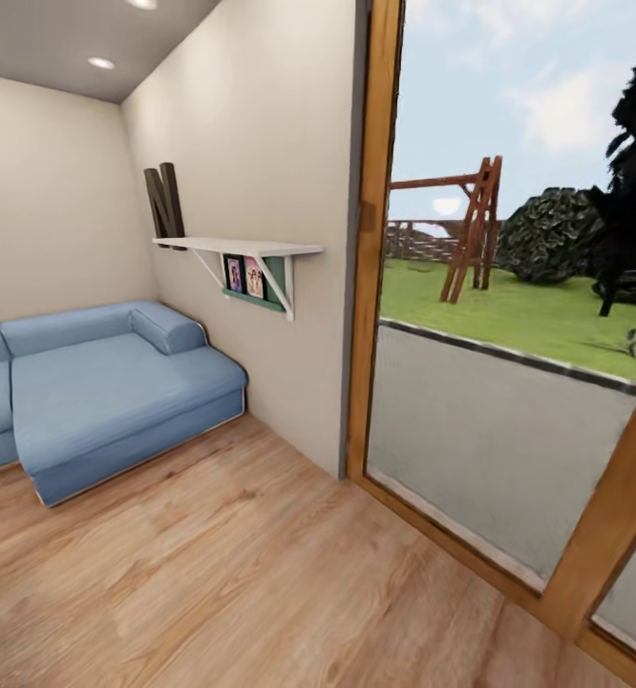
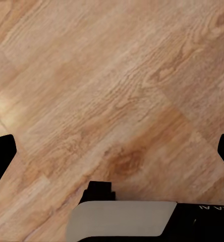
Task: Turn on the radio receiver that's on the table in the living room.
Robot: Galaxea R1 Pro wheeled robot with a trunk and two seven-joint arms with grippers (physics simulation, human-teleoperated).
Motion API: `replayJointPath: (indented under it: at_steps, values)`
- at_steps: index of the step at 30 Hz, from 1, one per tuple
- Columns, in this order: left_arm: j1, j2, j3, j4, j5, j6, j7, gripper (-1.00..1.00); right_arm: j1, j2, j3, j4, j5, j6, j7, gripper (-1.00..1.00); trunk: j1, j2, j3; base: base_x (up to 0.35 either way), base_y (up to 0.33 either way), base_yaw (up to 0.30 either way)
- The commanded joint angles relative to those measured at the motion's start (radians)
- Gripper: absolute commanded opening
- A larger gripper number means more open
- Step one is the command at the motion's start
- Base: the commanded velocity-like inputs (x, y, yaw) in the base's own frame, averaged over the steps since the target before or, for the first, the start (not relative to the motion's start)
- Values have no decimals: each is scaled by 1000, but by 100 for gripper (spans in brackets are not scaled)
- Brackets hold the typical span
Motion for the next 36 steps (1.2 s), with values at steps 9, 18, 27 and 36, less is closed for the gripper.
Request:
replayJointPath:
  at_steps: [9, 18, 27, 36]
  values:
    - [0, 0, 0, 0, 0, 0, 0, 100, 0, 0, 0, 0, 0, 0, 0, 100, 0, 0, 0, 325, 0, 279]
    - [0, 0, 0, 0, 0, 0, 0, 100, 0, 0, 0, 0, 0, 0, 0, 100, 0, 0, 0, 325, 0, 279]
    - [0, 0, 0, 0, 0, 0, 0, 100, 0, 0, 0, 0, 0, 0, 0, 100, 0, 0, 0, 325, 0, 279]
    - [0, 0, 0, 0, 0, 0, 0, 100, 0, 0, 0, 0, 0, 0, 0, 100, 0, 0, 0, 325, 0, 279]
